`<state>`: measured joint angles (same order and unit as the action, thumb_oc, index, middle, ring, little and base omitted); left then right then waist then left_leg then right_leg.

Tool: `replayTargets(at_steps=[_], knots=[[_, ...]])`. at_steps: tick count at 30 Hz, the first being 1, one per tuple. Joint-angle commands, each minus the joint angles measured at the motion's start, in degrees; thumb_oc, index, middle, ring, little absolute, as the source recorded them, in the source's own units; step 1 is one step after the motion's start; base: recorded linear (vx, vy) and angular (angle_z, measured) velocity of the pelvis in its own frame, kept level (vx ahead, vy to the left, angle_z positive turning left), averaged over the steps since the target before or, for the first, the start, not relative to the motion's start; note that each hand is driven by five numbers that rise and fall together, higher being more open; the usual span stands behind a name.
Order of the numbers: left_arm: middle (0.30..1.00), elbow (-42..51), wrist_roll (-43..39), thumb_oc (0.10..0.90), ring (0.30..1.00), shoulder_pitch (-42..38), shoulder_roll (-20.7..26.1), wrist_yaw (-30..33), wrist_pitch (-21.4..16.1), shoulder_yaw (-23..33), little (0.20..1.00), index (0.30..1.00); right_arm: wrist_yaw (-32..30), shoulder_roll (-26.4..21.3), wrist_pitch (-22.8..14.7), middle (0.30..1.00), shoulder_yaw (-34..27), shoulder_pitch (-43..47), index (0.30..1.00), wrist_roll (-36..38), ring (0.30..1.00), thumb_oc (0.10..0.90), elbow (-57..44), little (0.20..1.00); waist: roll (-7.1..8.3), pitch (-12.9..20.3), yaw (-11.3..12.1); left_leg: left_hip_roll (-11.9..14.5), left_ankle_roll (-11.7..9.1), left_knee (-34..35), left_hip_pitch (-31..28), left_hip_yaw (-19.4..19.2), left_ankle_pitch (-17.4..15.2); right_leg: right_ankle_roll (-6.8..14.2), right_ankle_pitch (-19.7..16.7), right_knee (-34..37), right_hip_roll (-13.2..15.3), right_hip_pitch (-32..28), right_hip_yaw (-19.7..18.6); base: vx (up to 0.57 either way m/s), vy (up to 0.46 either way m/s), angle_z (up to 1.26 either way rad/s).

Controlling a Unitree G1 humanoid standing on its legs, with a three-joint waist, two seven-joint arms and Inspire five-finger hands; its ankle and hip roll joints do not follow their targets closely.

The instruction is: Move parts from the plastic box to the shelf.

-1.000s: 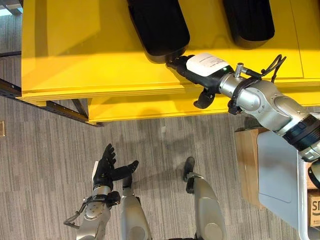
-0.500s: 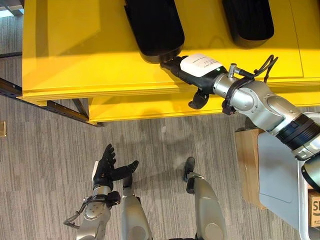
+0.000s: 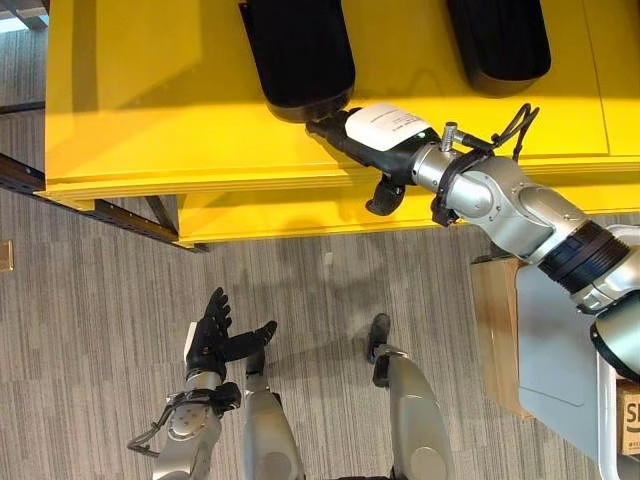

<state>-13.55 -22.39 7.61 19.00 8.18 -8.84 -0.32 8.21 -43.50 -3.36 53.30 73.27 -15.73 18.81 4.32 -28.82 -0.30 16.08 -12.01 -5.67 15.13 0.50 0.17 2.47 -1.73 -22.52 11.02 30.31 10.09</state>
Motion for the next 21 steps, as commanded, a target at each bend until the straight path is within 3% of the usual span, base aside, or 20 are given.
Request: replayTargets(at_steps=[1, 21], knots=[[1.000, 4.21, -1.71, 0.900, 1.000, 2.45, 4.53, 0.43, -5.00, -1.52, 1.000, 1.000, -3.83, 4.59, -1.77, 1.000, -0.32, 10.55, 1.000, -0.29, 1.000, 0.900, 3.58, 1.000, 1.11, 4.39, 2.30, 1.37, 2.40, 2.90, -11.58, -2.97, -3.10, 8.41, -7.29, 2.67, 4.66, 5.11, -7.89, 0.00, 0.000, 0.00], [1.000, 3.62, -2.66, 0.900, 1.000, 2.49, 4.72, 0.62, -5.35, -1.44, 1.000, 1.000, -5.33, 5.59, -1.49, 1.000, -1.05, 11.99, 1.000, 0.74, 1.000, 0.900, 4.98, 1.000, 1.11, 4.45, 2.43, 1.30, 2.38, 3.05, -11.30, -2.57, -3.22, 8.49, -7.45, 2.87, 4.66, 5.13, -7.73, 0.00, 0.000, 0.01]])
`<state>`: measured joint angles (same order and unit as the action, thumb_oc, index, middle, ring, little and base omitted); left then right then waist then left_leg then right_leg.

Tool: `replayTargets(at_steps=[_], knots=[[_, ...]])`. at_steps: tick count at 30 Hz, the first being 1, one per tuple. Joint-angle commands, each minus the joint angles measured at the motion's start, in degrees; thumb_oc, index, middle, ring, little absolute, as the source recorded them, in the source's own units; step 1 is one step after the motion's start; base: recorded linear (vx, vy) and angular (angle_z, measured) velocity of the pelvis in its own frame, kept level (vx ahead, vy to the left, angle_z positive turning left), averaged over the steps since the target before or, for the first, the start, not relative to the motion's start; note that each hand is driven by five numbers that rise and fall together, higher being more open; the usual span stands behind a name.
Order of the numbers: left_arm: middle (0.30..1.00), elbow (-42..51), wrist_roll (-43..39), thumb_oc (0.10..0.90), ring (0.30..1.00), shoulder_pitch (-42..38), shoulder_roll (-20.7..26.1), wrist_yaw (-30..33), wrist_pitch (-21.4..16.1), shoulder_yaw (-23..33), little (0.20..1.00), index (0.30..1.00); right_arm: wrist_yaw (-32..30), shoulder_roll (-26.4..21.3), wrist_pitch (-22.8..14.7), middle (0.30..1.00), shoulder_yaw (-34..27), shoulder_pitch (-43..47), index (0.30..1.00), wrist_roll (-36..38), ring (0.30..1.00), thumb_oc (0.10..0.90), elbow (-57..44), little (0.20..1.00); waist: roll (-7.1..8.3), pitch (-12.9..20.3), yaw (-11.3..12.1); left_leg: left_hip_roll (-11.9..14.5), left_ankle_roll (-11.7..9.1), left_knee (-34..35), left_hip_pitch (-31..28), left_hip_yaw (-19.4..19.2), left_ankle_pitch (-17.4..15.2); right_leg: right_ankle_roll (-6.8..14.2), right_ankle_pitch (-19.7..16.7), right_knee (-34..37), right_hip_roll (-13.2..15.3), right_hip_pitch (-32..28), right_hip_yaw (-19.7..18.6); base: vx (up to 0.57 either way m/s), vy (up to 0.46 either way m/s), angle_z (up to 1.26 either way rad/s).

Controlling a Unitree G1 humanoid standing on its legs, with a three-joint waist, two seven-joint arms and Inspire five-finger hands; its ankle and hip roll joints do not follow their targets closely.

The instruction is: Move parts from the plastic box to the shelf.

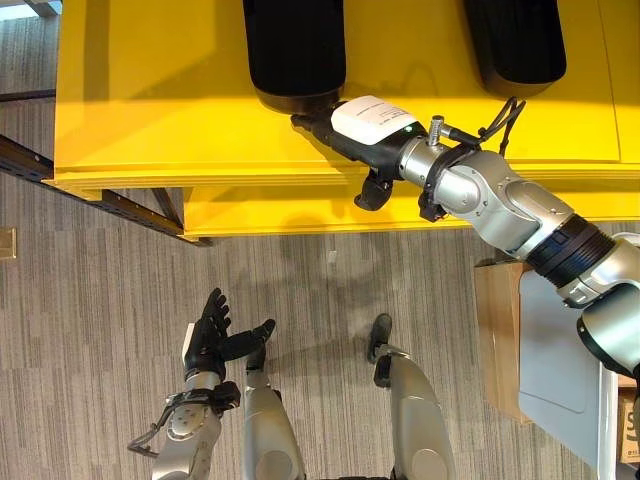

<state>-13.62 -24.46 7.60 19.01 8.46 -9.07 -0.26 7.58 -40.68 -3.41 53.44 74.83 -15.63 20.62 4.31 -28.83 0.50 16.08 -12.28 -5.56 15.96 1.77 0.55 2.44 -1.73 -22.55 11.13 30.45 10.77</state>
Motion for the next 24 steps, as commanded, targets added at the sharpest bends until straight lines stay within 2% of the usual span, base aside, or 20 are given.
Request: replayTargets(at_steps=[1, 14, 18, 20, 24], knots=[[1.000, 3.69, -0.59, 0.900, 1.000, 2.50, 4.72, 0.35, -5.13, -1.52, 1.000, 1.000, -4.70, 2.76, -1.43, 1.000, -1.20, 10.41, 1.000, 0.65, 1.000, 0.900, 3.17, 1.000, 1.12, 4.44, 1.63, 1.29, 2.65, 2.94, -12.14, -3.83, -3.60, 8.52, -7.46, 2.92, 4.55, 4.96, -8.39, 0.00, 0.000, 0.00], [1.000, 3.97, -0.14, 0.900, 1.000, 2.02, 5.09, 0.08, -5.01, -1.58, 1.000, 1.000, -4.25, 0.00, -1.96, 1.000, -2.14, 7.94, 1.000, 1.38, 1.000, 0.900, -0.67, 1.000, 1.76, 5.02, 1.14, 1.42, 2.45, 3.08, -12.82, -4.02, -3.70, 8.74, -7.74, 3.46, 4.34, 4.27, -8.34, 0.00, 0.000, 0.00], [1.000, 4.34, 0.38, 0.900, 1.000, 1.79, 5.07, -0.08, -5.00, -1.76, 1.000, 1.000, -3.90, -2.74, -2.50, 1.000, -4.71, 3.64, 1.000, 2.83, 1.000, 0.900, -4.19, 1.000, 2.05, 5.69, 0.54, 1.35, 2.42, 3.18, -13.61, -4.43, -3.99, 9.08, -8.02, 4.05, 4.19, 3.46, -8.37, 0.00, 0.000, 0.00], [1.000, 4.48, 1.34, 0.900, 1.000, 1.75, 4.86, -0.45, -4.59, -1.74, 1.000, 1.000, -3.17, -5.68, -3.03, 1.000, -7.14, -0.88, 1.000, 4.04, 1.000, 0.900, -8.07, 1.000, 2.21, 6.36, -0.14, 1.31, 2.51, 3.17, -14.36, -4.82, -4.61, 9.31, -8.03, 4.22, 4.32, 2.59, -8.29, 0.00, 0.007, 0.02], [1.000, 4.29, 1.93, 0.900, 1.000, 1.72, 5.03, -1.04, -4.42, -1.85, 1.000, 1.000, -2.28, -7.21, -3.38, 1.000, -9.28, -5.07, 1.000, 4.93, 1.000, 0.900, -9.68, 1.000, 2.25, 7.20, -0.33, 1.15, 2.67, 3.26, -15.35, -4.94, -5.08, 9.61, -8.21, 4.63, 4.41, 1.56, -8.36, 0.00, 0.000, 0.00]])
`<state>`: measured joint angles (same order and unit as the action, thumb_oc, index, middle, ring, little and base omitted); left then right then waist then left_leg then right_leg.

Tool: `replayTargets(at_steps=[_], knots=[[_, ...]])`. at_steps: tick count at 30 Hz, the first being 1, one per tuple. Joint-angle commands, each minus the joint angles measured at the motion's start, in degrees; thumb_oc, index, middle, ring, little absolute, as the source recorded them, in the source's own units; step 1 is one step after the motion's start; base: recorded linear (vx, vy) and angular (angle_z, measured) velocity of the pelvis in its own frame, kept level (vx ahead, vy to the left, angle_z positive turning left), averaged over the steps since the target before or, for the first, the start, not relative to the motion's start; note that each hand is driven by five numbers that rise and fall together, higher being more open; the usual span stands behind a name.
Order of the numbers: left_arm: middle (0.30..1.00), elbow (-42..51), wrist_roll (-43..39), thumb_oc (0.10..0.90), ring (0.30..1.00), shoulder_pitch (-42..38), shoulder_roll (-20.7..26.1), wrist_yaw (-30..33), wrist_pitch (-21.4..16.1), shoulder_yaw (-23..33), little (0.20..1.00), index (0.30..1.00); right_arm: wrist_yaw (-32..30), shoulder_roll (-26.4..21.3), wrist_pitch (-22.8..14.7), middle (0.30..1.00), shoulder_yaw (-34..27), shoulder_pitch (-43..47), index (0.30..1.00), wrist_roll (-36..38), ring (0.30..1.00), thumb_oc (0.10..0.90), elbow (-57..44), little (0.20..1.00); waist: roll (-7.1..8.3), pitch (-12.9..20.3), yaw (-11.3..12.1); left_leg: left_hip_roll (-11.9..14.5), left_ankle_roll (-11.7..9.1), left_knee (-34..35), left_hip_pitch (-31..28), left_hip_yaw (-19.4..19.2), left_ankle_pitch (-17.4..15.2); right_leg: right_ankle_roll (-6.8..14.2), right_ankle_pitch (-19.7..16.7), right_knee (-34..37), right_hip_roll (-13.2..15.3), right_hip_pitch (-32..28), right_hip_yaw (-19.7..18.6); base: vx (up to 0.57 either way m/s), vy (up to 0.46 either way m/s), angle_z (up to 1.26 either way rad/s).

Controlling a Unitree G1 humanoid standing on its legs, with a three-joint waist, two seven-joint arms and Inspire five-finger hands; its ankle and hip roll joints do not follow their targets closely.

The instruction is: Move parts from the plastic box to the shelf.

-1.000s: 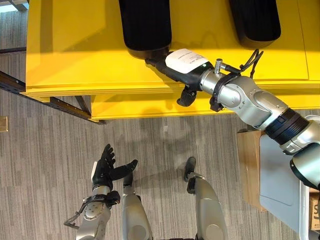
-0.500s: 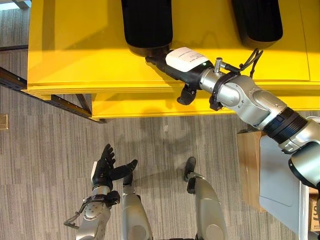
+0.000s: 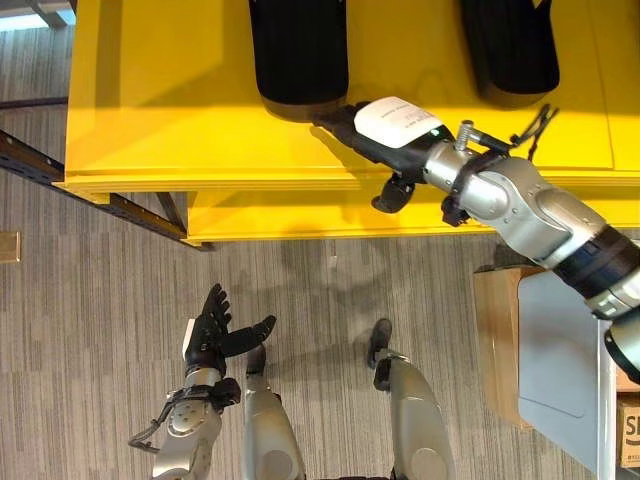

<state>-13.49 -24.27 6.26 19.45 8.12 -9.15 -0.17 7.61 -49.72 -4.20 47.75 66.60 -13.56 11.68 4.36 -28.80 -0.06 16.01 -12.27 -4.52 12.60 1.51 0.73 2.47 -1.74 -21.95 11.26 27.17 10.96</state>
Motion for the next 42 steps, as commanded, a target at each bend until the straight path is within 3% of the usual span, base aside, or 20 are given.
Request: replayTargets(at_steps=[1, 3, 13, 17, 23, 25, 31, 34, 39, 41, 42], knots=[[1.000, 4.05, 1.81, 0.900, 1.000, 3.09, 4.52, -0.86, -4.35, -1.92, 1.000, 1.000, -1.87, 1.49, -2.90, 1.000, -4.06, 2.13, 1.000, 3.25, 1.000, 0.900, -1.35, 1.000, 2.23, 7.46, 0.11, 1.18, 2.64, 2.29, -12.26, -4.79, -5.38, 9.70, -8.28, 4.15, 4.32, 4.53, -8.62, 0.01, 0.017, -0.03], [1.000, 3.37, 2.15, 0.900, 1.000, 2.93, 4.25, -1.32, -4.21, -1.90, 1.000, 1.000, -1.07, 1.23, -3.06, 1.000, -6.50, -2.43, 1.000, 6.56, 1.000, 0.900, -1.43, 1.000, 2.23, 8.43, -0.37, 1.05, 2.76, 2.55, -13.35, -5.10, -5.70, 9.88, -8.26, 4.50, 4.35, 3.49, -8.60, 0.02, 0.025, -0.05], [1.000, 2.20, 3.62, 0.900, 1.000, 3.26, 3.25, -1.69, -3.95, -1.16, 1.000, 1.000, -0.95, -0.15, -3.88, 1.000, -14.09, -14.46, 1.000, 6.18, 1.000, 0.900, -4.28, 1.000, 1.85, 12.06, -1.69, 0.63, 2.95, 4.63, -16.97, -6.21, -5.78, 10.55, -8.36, 6.66, 4.19, -0.45, -8.16, 0.01, 0.004, 0.00], [1.000, 1.73, 4.29, 0.900, 1.000, 3.29, 2.41, -2.00, -3.80, -1.07, 1.000, 1.000, -1.91, -0.42, -4.69, 1.000, -20.61, -22.38, 1.000, 6.88, 1.000, 0.900, -8.10, 1.000, 1.61, 14.21, -2.54, 0.33, 3.11, 5.58, -18.55, -6.70, -5.68, 10.99, -8.78, 8.58, 4.21, -3.02, -7.64, 0.05, 0.017, -0.03], [1.000, 1.33, 4.74, 0.900, 1.000, 2.93, 1.15, -2.03, -4.01, -1.71, 1.000, 1.000, -4.40, 3.34, -6.90, 1.000, -31.19, -35.96, 1.000, 8.72, 1.000, 0.900, -13.06, 1.000, 1.32, 17.23, -3.82, -0.81, 3.82, 5.67, -20.29, -7.46, -6.40, 11.66, -10.09, 12.22, 4.70, -7.10, -7.17, 0.05, 0.050, 0.01], [1.000, 1.46, 4.73, 0.900, 1.000, 2.98, 0.88, -1.97, -4.28, -2.10, 1.000, 1.000, -6.36, 7.39, -8.61, 1.000, -37.94, -44.73, 1.000, 11.12, 1.000, 0.900, -16.16, 1.000, 1.18, 18.68, -4.43, -2.32, 4.77, 5.00, -21.54, -7.97, -8.11, 12.39, -11.89, 14.62, 5.55, -9.47, -7.40, 0.04, 0.131, -0.07], [1.000, 0.78, 5.46, 0.900, 1.000, 2.49, 0.98, -2.07, -4.88, -3.09, 1.000, 1.000, -7.53, 14.41, -11.12, 1.000, -43.55, -55.80, 1.000, 15.63, 1.000, 0.900, -20.08, 1.000, 1.51, 19.88, -5.45, -5.67, 6.81, 1.95, -22.68, -8.41, -12.05, 12.53, -16.77, 17.33, 7.98, -12.35, -8.38, -0.01, 0.155, -0.09], [1.000, 0.37, 6.70, 0.900, 1.000, 0.85, 1.46, -2.07, -5.54, -3.84, 1.000, 1.000, -5.67, 20.08, -12.18, 1.000, -45.21, -64.61, 1.000, 22.19, 1.000, 0.900, -22.44, 1.000, 2.79, 19.35, -6.80, -9.64, 8.98, -2.00, -21.07, -8.49, -15.07, 12.53, -23.68, 19.83, 11.34, -13.30, -9.12, -0.10, 0.287, -0.02], [1.000, -0.23, 9.48, 0.900, 1.000, -0.86, 2.09, -1.54, -6.18, -4.12, 1.000, 1.000, -3.40, 21.62, -11.83, 1.000, -44.56, -71.66, 1.000, 22.96, 1.000, 0.900, -24.45, 1.000, 3.39, 18.17, -8.55, -13.59, 11.58, -2.55, -20.98, -9.70, -16.23, 12.53, -27.72, 21.68, 14.37, -12.88, -9.18, -0.09, 0.273, -0.05], [1.000, -0.33, 10.22, 0.900, 1.000, -0.96, 2.09, -1.33, -6.12, -4.49, 1.000, 1.000, -2.68, 21.71, -11.46, 1.000, -43.75, -72.86, 1.000, 23.74, 1.000, 0.900, -24.01, 1.000, 2.71, 17.59, -9.12, -14.10, 12.23, -1.03, -22.40, -11.04, -15.44, 12.53, -28.26, 20.49, 14.74, -12.06, -7.31, -0.03, 0.242, -0.17], [1.000, -0.28, 10.32, 0.900, 1.000, -0.93, 1.95, -0.92, -5.97, -4.73, 1.000, 1.000, -2.88, 21.60, -11.15, 1.000, -43.25, -72.87, 1.000, 23.62, 1.000, 0.900, -23.58, 1.000, 1.76, 16.94, -9.00, -14.07, 12.70, -0.44, -22.74, -12.15, -14.67, 12.53, -27.87, 19.20, 14.96, -11.65, -4.13, -0.09, 0.271, -0.39]])
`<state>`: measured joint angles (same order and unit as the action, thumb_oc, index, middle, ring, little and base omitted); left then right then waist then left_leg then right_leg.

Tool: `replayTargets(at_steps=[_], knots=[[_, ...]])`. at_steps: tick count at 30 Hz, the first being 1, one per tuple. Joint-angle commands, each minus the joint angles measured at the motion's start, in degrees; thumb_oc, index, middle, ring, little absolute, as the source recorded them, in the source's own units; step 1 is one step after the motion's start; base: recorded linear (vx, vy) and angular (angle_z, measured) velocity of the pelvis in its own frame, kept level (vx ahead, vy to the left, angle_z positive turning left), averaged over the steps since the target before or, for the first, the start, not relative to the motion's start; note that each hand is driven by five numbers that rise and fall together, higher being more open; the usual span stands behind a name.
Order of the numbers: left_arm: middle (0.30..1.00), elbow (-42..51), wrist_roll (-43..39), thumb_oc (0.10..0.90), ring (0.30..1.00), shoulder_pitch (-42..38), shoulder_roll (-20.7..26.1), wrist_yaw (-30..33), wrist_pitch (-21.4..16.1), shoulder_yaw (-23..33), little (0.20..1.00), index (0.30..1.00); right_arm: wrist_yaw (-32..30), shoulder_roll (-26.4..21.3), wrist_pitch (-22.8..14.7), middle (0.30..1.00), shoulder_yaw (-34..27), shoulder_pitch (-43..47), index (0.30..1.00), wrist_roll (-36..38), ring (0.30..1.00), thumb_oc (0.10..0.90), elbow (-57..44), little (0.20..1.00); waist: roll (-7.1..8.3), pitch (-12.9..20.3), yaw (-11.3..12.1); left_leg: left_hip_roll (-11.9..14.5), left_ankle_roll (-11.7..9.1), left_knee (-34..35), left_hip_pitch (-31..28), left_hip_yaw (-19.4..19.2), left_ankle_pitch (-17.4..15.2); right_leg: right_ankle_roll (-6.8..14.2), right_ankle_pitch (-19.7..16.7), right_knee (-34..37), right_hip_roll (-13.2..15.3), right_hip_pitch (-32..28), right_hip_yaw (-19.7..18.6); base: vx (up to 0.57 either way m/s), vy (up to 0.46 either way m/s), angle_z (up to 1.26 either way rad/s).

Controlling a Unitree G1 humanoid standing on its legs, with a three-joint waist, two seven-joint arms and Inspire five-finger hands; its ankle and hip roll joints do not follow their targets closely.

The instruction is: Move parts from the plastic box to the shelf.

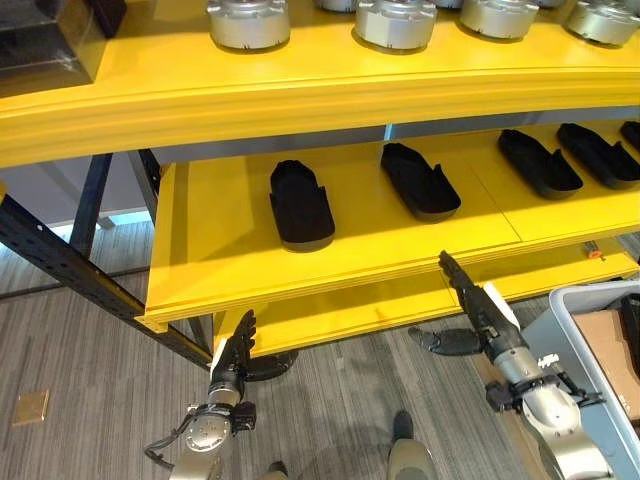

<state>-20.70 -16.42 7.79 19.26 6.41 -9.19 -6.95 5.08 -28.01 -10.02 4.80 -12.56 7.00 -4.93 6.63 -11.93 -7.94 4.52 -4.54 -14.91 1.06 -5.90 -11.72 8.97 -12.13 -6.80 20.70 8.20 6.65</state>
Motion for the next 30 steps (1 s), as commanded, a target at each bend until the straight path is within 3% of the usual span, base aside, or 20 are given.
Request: replayTargets(at_steps=[1, 2, 3, 4, 6, 7, 11, 12, 14, 15, 18, 23, 25, 28, 30], knots=[[1.000, 6.77, 2.31, 0.900, 1.000, -2.83, 2.00, 0.87, -5.85, 1.91, 1.000, 1.000, -0.51, -0.18, -5.32, 1.000, 0.06, 6.64, 1.000, 3.27, 1.000, 0.900, -6.62, 1.000, -1.09, -0.21, -1.30, -2.69, 5.46, 10.78, -10.93, -5.31, -0.93, 5.96, -14.40, 2.27, 5.88, 7.16, 2.75, -0.10, 0.207, -0.60], [1.000, 6.76, 2.31, 0.900, 1.000, -2.83, 2.01, 0.87, -5.85, 1.92, 1.000, 1.000, -0.51, -0.17, -5.32, 1.000, 0.07, 6.65, 1.000, 3.27, 1.000, 0.900, -6.61, 1.000, -1.03, -0.18, -1.35, -2.76, 5.47, 10.83, -10.90, -5.27, -0.87, 5.97, -14.40, 2.25, 5.95, 7.20, 2.75, -0.18, 0.215, -0.67], [1.000, 6.76, 1.83, 0.900, 1.000, -2.73, 2.16, 0.78, -5.79, 1.76, 1.000, 1.000, 0.10, -0.51, -5.35, 1.000, 1.00, 6.92, 1.000, 5.32, 1.000, 0.900, -6.27, 1.000, -2.14, -0.29, -1.12, -2.29, 5.92, 12.17, -10.54, -7.36, 0.68, 4.96, -9.92, -2.50, 5.02, 6.16, 5.96, -0.20, 0.173, -0.62], [1.000, 6.69, 1.52, 0.900, 1.000, -2.62, 2.30, 0.95, -5.51, 1.82, 1.000, 1.000, -0.06, -0.33, -5.25, 1.000, 1.49, 7.28, 1.000, 5.48, 1.000, 0.900, -6.22, 1.000, -2.50, 0.03, -0.54, -2.16, 6.29, 12.69, -9.91, -8.69, 1.61, 4.69, -8.01, -5.65, 5.05, 5.61, 8.30, -0.27, 0.208, -0.59], [1.000, 7.19, 0.67, 0.900, 1.000, -1.98, 2.45, 0.94, -5.24, 2.13, 1.000, 1.000, 0.42, -0.17, -4.83, 1.000, 2.96, 8.48, 1.000, 6.41, 1.000, 0.900, -5.28, 1.000, -2.85, 1.00, 0.41, -1.59, 6.44, 14.07, -9.01, -11.08, 2.90, 4.14, -4.75, -8.82, 4.50, 3.87, 10.46, -0.14, 0.075, -0.85], [1.000, 7.43, 0.14, 0.900, 1.000, -1.35, 2.51, 0.83, -5.07, 2.29, 1.000, 1.000, 0.16, 0.20, -4.66, 1.000, 3.54, 9.11, 1.000, 6.74, 1.000, 0.900, -4.64, 1.000, -3.24, 1.66, 1.02, -1.01, 6.31, 14.93, -9.29, -11.64, 2.42, 4.91, -2.84, -10.26, 3.70, 2.46, 10.46, -0.04, -0.015, -0.93], [1.000, 8.54, -1.37, 0.900, 1.000, 0.26, 2.53, 1.04, -4.94, 4.06, 1.000, 1.000, -1.16, 1.10, -4.50, 1.000, 5.61, 12.48, 1.000, 5.97, 1.000, 0.900, -3.07, 1.000, -1.49, 4.39, 3.73, 0.24, 4.40, 16.80, -8.91, -16.68, 4.31, 6.01, -4.48, -3.47, 4.06, -3.57, 15.70, -0.03, -0.182, -0.94], [1.000, 8.52, -1.55, 0.900, 1.000, 0.84, 2.49, 0.88, -4.93, 4.58, 1.000, 1.000, -1.35, 1.20, -4.52, 1.000, 5.88, 12.82, 1.000, 5.95, 1.000, 0.900, -2.98, 1.000, -1.01, 4.81, 3.93, 0.52, 3.97, 17.11, -9.15, -17.62, 4.64, 6.03, -6.20, -1.02, 3.87, -4.03, 16.12, -0.01, -0.226, -0.87], [1.000, 8.01, -1.72, 0.900, 1.000, 1.21, 2.24, 1.03, -4.89, 5.18, 1.000, 1.000, -1.31, 1.49, -4.64, 1.000, 6.13, 12.36, 1.000, 6.52, 1.000, 0.900, -2.88, 1.000, -0.58, 5.51, 4.33, 0.95, 3.49, 16.58, -8.98, -18.58, 4.77, 6.03, -5.94, 2.05, 3.21, -5.45, 16.55, 0.02, -0.189, -0.72], [1.000, 6.88, -1.84, 0.900, 1.000, 1.58, 1.40, 1.47, -5.11, 6.02, 1.000, 1.000, -1.18, 1.38, -4.28, 1.000, 6.65, 12.13, 1.000, 5.96, 1.000, 0.900, -2.19, 1.000, 0.05, 6.45, 4.42, 1.88, 2.53, 15.44, -9.14, -20.38, 4.85, 6.03, -6.36, 5.62, 1.21, -6.06, 15.34, 0.04, -0.234, -0.85], [1.000, 5.53, -2.63, 0.900, 1.000, 1.84, 0.47, 1.59, -5.68, 6.10, 1.000, 1.000, -1.01, 1.01, -4.81, 1.000, 3.95, 6.94, 1.000, 7.75, 1.000, 0.900, -2.58, 1.000, -0.15, 7.01, 2.61, 3.59, 1.21, 15.01, -9.78, -22.94, 5.55, 5.92, -5.28, 8.05, -0.55, -6.19, 13.72, 0.06, -0.235, -1.00], [1.000, 4.42, -2.14, 0.900, 1.000, 0.03, -0.75, 0.60, -6.18, 2.27, 1.000, 1.000, -1.88, 2.04, -6.03, 1.000, -1.13, -0.87, 1.000, 10.13, 1.000, 0.900, -1.44, 1.000, -2.58, 6.76, -1.99, 6.60, -0.80, 12.57, -10.33, -25.61, 6.33, 4.63, -0.27, 7.16, -3.10, -5.06, 10.96, 0.04, -0.159, -0.46], [1.000, 4.30, -1.93, 0.900, 1.000, -1.65, -1.03, 0.08, -6.23, -0.06, 1.000, 1.000, -2.12, 1.64, -6.53, 1.000, -2.13, -2.05, 1.000, 10.34, 1.000, 0.900, -1.16, 1.000, -3.81, 6.01, -4.51, 9.23, -1.90, 8.88, -9.93, -27.00, 6.09, 3.41, 2.70, 5.70, -4.50, -4.28, 9.74, 0.00, -0.164, -0.21], [1.000, 4.15, -1.93, 0.900, 1.000, -2.21, -1.14, 0.11, -6.41, -0.64, 1.000, 1.000, -2.12, 1.31, -6.78, 1.000, -2.45, -2.49, 1.000, 10.41, 1.000, 0.900, -1.27, 1.000, -4.40, 5.66, -5.15, 10.32, -2.34, 7.57, -10.07, -27.65, 6.06, 2.86, 3.87, 4.72, -5.29, -3.82, 8.68, 0.01, -0.106, -0.26], [1.000, 3.62, -2.59, 0.900, 1.000, -4.05, -1.83, 0.38, -6.75, -2.46, 1.000, 1.000, -2.28, 0.74, -7.09, 1.000, -2.67, -3.44, 1.000, 10.75, 1.000, 0.900, -0.94, 1.000, -5.70, 4.39, -6.89, 13.46, -4.00, 3.05, -10.17, -28.81, 8.39, 1.03, 7.14, 1.57, -7.70, -2.69, 6.71, 0.01, -0.226, -0.46]])
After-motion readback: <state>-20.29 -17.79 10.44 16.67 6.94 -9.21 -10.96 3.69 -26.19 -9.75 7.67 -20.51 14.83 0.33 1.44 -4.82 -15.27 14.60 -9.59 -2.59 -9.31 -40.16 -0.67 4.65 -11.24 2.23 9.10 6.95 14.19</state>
